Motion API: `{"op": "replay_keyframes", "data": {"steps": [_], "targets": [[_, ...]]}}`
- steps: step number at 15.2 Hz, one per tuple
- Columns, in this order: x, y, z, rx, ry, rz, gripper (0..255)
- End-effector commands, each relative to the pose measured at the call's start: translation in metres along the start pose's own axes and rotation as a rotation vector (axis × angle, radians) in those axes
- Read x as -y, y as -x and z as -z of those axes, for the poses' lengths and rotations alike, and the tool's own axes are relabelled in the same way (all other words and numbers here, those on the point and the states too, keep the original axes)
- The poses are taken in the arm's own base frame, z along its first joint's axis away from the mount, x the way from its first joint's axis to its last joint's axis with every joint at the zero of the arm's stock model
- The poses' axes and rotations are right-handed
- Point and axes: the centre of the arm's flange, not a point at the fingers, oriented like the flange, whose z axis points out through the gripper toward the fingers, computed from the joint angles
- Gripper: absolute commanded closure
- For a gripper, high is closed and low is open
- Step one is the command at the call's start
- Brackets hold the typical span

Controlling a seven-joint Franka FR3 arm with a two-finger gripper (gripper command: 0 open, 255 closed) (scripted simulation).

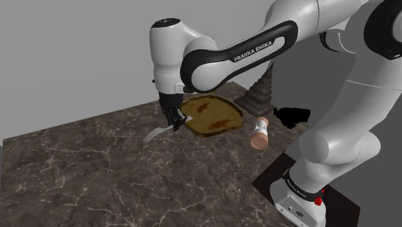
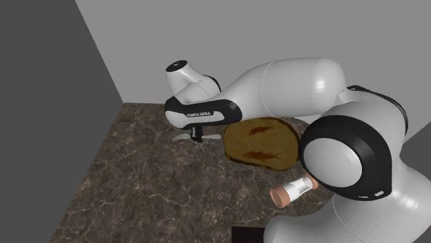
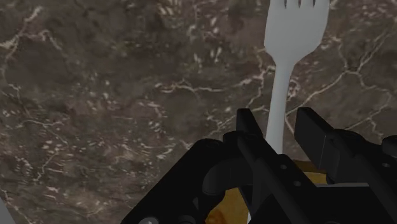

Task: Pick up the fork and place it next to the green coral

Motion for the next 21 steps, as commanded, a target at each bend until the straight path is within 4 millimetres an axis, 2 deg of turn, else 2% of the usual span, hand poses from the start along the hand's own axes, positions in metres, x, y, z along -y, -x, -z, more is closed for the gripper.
{"op": "replay_keyframes", "data": {"steps": [1, 21], "targets": [[0.000, -0.001, 0.011, 0.000, 0.000, 0.000, 255], [-0.002, -0.017, 0.115, 0.000, 0.000, 0.000, 255]]}}
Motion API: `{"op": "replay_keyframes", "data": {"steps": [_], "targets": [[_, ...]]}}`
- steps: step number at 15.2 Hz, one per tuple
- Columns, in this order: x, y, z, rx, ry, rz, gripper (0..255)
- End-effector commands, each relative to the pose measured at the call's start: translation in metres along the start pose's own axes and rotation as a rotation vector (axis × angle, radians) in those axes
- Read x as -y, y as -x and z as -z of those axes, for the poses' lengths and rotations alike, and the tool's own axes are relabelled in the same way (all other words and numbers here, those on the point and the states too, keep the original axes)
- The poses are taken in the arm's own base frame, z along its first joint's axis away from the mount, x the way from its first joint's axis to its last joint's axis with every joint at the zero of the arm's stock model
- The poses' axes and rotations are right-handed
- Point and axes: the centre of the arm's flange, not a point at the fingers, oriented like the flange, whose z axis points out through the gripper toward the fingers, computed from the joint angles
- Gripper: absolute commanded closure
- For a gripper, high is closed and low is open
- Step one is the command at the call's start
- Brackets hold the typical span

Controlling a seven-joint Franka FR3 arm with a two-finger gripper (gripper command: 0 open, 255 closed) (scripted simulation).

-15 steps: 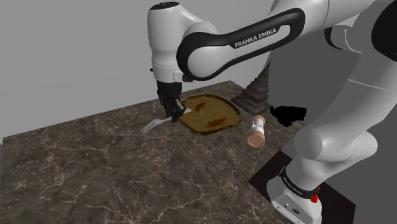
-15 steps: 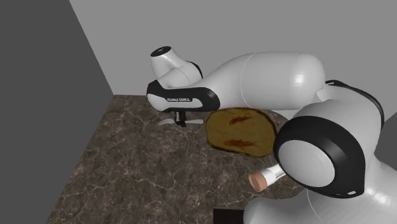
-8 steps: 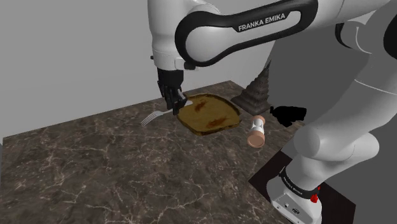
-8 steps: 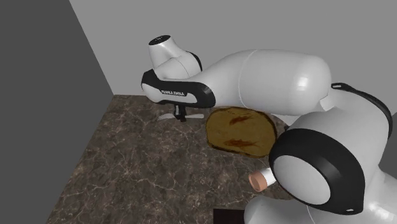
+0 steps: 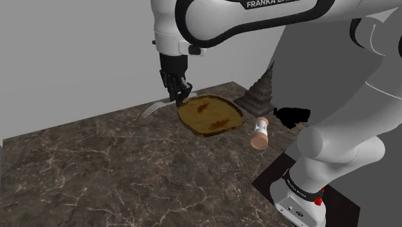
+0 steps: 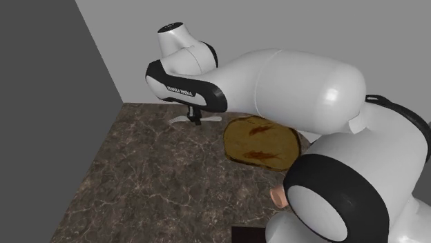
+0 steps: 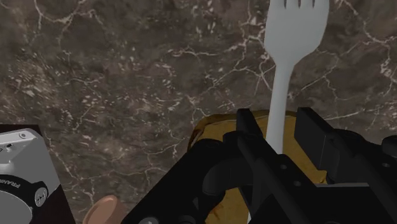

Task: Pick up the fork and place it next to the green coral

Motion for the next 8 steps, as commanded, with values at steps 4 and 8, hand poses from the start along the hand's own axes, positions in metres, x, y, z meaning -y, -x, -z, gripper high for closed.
{"op": "replay_keyframes", "data": {"steps": [4, 8], "targets": [[-0.001, -0.003, 0.026, 0.001, 0.001, 0.001, 255], [-0.016, -0.053, 0.019, 0.001, 0.001, 0.001, 255]]}}
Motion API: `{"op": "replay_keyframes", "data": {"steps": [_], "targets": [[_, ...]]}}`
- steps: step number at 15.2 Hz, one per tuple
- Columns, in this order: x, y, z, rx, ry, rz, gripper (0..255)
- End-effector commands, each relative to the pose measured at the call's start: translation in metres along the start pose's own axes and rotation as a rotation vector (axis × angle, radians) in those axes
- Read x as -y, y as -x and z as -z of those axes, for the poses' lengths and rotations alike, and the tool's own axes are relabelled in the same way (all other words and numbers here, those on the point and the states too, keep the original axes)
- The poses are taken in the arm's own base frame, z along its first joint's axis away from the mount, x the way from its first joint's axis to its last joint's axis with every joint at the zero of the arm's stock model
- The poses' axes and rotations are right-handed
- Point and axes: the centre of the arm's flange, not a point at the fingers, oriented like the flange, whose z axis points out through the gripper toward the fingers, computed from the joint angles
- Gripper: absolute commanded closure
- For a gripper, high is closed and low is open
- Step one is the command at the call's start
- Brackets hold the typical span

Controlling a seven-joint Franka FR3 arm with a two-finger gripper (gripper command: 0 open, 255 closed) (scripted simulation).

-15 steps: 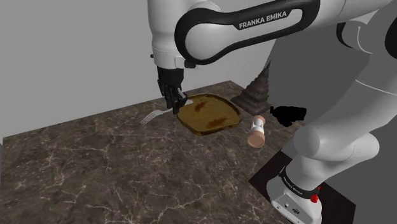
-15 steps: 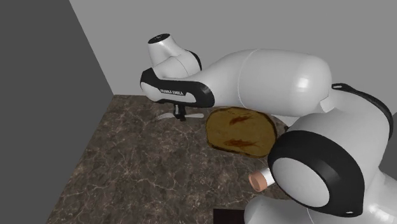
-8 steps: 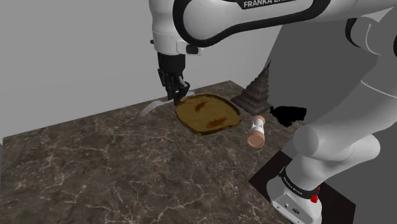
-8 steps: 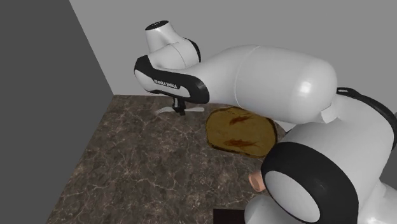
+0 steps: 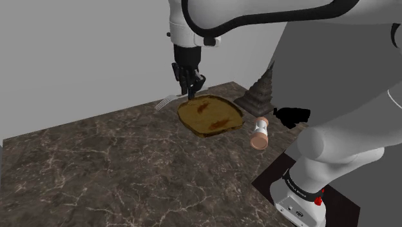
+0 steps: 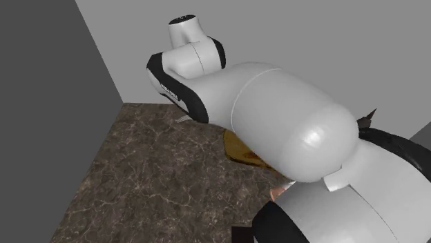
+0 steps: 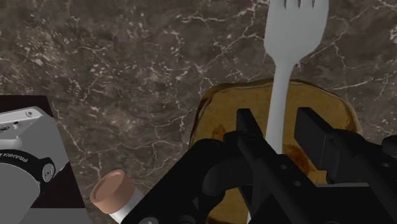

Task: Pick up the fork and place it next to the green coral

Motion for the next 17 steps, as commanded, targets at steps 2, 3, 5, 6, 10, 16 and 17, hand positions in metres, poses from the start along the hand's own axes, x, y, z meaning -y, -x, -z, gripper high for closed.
{"op": "replay_keyframes", "data": {"steps": [2, 3, 5, 6, 10, 16, 17], "targets": [[-0.013, -0.039, -0.002, 0.011, -0.005, 0.003, 255], [-0.016, -0.051, -0.004, 0.011, -0.005, 0.003, 255], [-0.024, -0.076, -0.008, 0.011, -0.005, 0.003, 255], [-0.027, -0.089, -0.010, 0.011, -0.005, 0.003, 255], [-0.042, -0.139, -0.018, 0.011, -0.005, 0.003, 255], [-0.064, -0.214, -0.030, 0.011, -0.005, 0.003, 255], [-0.067, -0.227, -0.032, 0.011, -0.005, 0.003, 255]]}}
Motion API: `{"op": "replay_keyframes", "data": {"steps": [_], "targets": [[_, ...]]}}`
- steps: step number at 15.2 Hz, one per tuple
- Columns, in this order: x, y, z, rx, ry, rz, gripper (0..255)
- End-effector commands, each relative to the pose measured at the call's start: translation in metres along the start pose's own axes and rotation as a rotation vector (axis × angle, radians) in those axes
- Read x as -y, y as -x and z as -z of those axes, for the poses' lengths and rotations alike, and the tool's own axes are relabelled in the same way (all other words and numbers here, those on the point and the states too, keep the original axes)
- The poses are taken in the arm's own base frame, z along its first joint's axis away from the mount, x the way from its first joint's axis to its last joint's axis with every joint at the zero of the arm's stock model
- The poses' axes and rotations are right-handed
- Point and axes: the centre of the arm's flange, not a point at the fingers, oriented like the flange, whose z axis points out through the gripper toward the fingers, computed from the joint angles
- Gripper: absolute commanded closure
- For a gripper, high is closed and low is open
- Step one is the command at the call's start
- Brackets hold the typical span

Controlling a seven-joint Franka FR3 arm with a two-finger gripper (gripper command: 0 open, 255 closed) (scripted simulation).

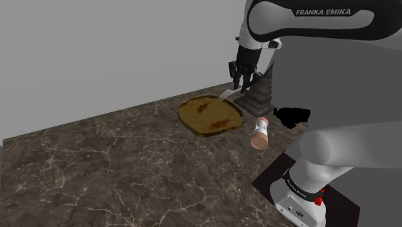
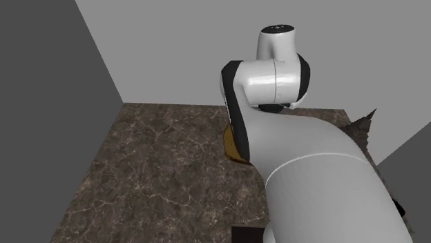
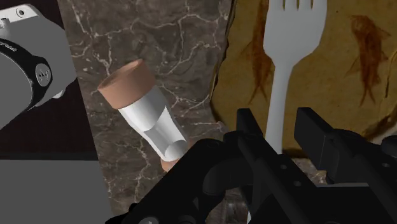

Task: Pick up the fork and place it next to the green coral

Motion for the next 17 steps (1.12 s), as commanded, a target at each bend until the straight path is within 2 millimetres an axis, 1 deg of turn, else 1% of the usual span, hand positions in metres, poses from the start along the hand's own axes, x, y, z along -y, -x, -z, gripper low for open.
{"op": "replay_keyframes", "data": {"steps": [1, 17], "targets": [[-0.008, -0.026, -0.005, 0.001, 0.000, 0.002, 255], [-0.067, -0.227, -0.034, 0.001, 0.000, 0.002, 255]]}}
